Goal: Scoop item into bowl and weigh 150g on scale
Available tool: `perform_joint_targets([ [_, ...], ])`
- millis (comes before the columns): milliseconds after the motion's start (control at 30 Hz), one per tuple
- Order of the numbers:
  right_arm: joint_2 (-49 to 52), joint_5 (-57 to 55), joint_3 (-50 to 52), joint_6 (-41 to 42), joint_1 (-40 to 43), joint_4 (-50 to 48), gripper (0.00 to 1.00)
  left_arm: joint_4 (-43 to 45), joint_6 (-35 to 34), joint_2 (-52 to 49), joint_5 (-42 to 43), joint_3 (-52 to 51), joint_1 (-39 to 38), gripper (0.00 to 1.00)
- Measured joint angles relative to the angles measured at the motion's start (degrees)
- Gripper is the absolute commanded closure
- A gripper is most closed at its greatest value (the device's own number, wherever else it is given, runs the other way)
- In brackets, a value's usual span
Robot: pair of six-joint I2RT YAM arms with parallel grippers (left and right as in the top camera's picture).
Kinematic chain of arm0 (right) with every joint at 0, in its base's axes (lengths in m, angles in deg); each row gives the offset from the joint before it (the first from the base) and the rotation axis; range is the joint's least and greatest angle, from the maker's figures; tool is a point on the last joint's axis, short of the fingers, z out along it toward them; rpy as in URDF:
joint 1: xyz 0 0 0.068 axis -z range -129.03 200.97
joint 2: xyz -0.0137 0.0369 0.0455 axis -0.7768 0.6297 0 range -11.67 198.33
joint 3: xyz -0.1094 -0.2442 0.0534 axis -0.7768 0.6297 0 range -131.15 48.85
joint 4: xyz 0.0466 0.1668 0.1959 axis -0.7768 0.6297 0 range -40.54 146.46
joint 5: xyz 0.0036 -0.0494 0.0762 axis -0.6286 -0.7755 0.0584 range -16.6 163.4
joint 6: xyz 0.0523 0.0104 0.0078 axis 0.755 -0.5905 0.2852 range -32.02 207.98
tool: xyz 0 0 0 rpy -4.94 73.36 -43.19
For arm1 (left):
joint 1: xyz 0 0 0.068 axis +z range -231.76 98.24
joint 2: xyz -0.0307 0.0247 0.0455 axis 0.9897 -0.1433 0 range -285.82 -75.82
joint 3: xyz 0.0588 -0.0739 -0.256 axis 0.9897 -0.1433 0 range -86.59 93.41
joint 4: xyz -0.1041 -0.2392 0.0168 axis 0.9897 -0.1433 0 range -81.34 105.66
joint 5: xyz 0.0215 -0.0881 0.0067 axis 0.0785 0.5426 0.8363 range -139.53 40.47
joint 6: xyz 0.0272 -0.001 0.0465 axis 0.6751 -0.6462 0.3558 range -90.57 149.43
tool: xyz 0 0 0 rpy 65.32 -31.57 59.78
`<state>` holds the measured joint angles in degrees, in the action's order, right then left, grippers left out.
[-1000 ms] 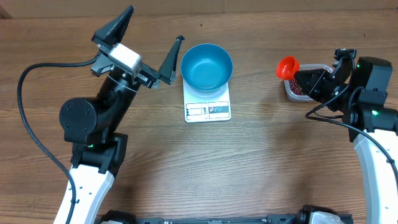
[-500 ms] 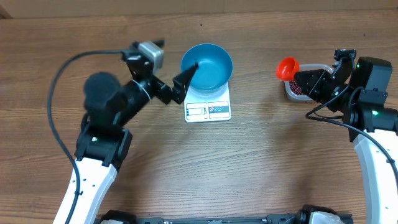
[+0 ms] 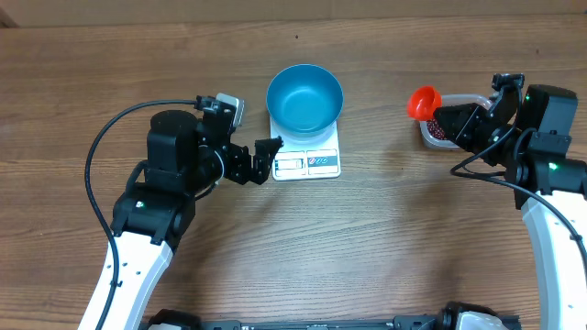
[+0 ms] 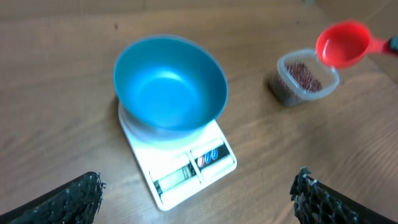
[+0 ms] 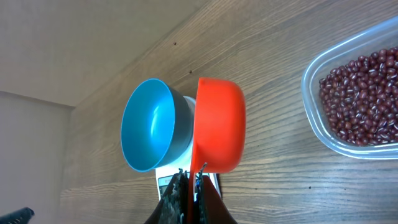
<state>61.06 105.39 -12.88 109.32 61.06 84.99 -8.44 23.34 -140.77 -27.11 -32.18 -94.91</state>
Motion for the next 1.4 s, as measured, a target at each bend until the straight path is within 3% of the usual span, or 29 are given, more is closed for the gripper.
perform_joint_targets([
  [100,0.0,-0.02,0.0,0.0,0.0,0.04,0.96,-2.03,0.7,0.0,0.04,0.0,0.0,0.0],
  [233,0.0,-0.02,0.0,-0.02,0.0,0.04,0.96,-4.72,8.59,0.0,1.27,0.33,0.0,0.0],
  [400,0.0,-0.02,0.0,0.0,0.0,0.04,0.96,-16.57,21.29,0.0,1.49,6.73,0.0,0.0],
  [600,0.0,-0.04,0.0,0.0,0.0,0.17,0.96,-15.41,27.19,0.07,0.22,12.39,0.0,0.01],
  [900,0.0,-0.04,0.0,-0.2,0.0,0.48,0.96,-14.19,16.48,0.07,-4.04,12.39,0.0,0.0],
  [1400,0.0,-0.02,0.0,-0.22,0.0,0.5,0.96,-16.63,14.99,0.07,-4.68,12.39,0.0,0.0],
])
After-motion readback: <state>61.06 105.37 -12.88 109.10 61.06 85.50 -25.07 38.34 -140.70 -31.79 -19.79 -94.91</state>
